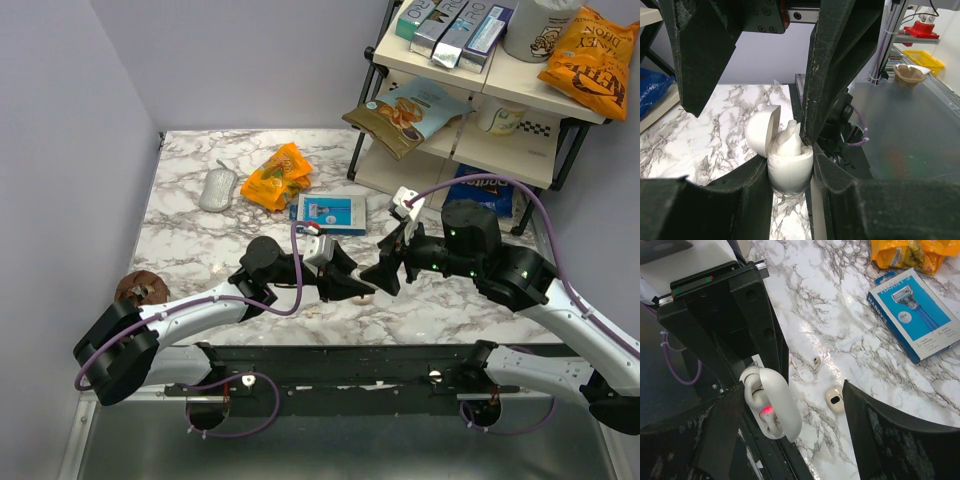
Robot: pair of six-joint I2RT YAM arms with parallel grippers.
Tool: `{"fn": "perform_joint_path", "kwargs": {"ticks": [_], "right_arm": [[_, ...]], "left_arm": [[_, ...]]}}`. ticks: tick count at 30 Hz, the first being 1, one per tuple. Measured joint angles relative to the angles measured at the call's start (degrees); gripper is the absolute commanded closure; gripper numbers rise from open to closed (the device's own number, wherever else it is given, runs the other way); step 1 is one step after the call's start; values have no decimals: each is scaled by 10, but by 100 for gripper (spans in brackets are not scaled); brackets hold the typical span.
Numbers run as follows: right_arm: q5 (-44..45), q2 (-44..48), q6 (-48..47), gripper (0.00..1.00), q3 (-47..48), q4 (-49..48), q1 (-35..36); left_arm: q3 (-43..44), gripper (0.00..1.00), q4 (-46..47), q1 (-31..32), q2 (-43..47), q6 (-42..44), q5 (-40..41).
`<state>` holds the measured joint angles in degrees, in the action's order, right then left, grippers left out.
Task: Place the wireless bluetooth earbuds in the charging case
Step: Place the earbud in the charging case.
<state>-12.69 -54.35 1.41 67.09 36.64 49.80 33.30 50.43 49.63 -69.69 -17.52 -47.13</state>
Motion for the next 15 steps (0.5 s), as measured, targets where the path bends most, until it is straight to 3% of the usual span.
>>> {"fn": "perform_joint_path", "kwargs": {"ticks": [15], "right_arm": [[23, 5, 0, 13, 0, 0, 0]], "left_arm": [[-2, 100, 0, 0, 2, 2, 1]]}}
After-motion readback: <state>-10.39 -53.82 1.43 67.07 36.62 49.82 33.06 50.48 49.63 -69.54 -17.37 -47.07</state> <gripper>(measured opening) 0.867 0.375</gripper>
